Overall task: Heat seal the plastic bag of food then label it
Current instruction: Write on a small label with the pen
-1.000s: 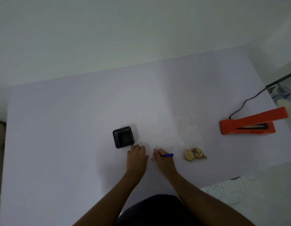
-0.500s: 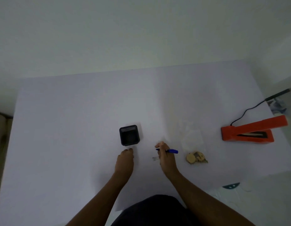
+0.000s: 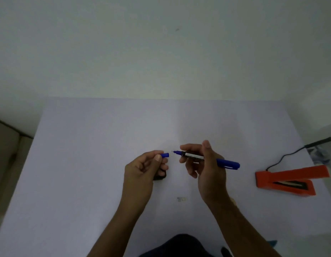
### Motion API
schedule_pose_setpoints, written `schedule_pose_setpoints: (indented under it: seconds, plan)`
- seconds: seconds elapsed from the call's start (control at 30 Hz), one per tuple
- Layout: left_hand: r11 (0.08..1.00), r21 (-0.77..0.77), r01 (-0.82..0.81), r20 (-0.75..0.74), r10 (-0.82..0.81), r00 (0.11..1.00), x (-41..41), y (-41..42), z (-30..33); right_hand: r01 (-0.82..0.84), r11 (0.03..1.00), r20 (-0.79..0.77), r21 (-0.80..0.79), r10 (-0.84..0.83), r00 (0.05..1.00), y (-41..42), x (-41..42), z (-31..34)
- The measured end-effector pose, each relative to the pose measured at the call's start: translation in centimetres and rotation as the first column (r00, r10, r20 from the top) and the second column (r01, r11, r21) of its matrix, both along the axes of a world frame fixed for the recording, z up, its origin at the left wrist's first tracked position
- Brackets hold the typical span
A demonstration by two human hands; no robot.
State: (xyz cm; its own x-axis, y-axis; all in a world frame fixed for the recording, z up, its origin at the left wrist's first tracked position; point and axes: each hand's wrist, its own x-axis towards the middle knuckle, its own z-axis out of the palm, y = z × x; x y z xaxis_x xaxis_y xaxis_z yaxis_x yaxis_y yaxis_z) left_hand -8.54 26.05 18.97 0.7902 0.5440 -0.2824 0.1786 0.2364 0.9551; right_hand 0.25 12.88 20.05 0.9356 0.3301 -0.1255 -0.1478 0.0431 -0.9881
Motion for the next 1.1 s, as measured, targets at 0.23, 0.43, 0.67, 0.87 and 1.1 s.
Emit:
schedule_pose_setpoints:
  seconds: [0.23,0.43,0.67,0.87,1.1]
  plan:
    - [1.000,-0.005,-0.007,0.077,0.008,0.997,0.2,1.3,4.0,-0.055,0.998,0.164,-0.014,0.056,0.985,1.3,0.4,4.6]
    - [1.000,0.015,0.009,0.078,-0.010,0.997,0.5,1.4,4.8,-0.036,0.999,0.147,-0.028,0.040,0.988,1.9,0.6,4.6]
    - [0.996,0.052,0.070,0.060,-0.074,0.995,0.9,0.6,5.2,-0.046,0.999,0.144,0.025,0.042,0.989,1.9,0.6,4.0]
    - [0.992,0.096,0.082,0.047,-0.087,0.995,1.6,0.3,5.4,0.074,0.993,0.156,0.093,-0.088,0.984,2.5,0.5,3.7]
    - [0.992,0.091,0.083,-0.037,-0.080,0.996,1.9,1.3,4.7,0.024,0.991,0.151,0.131,-0.044,0.988,3.9,0.8,2.2]
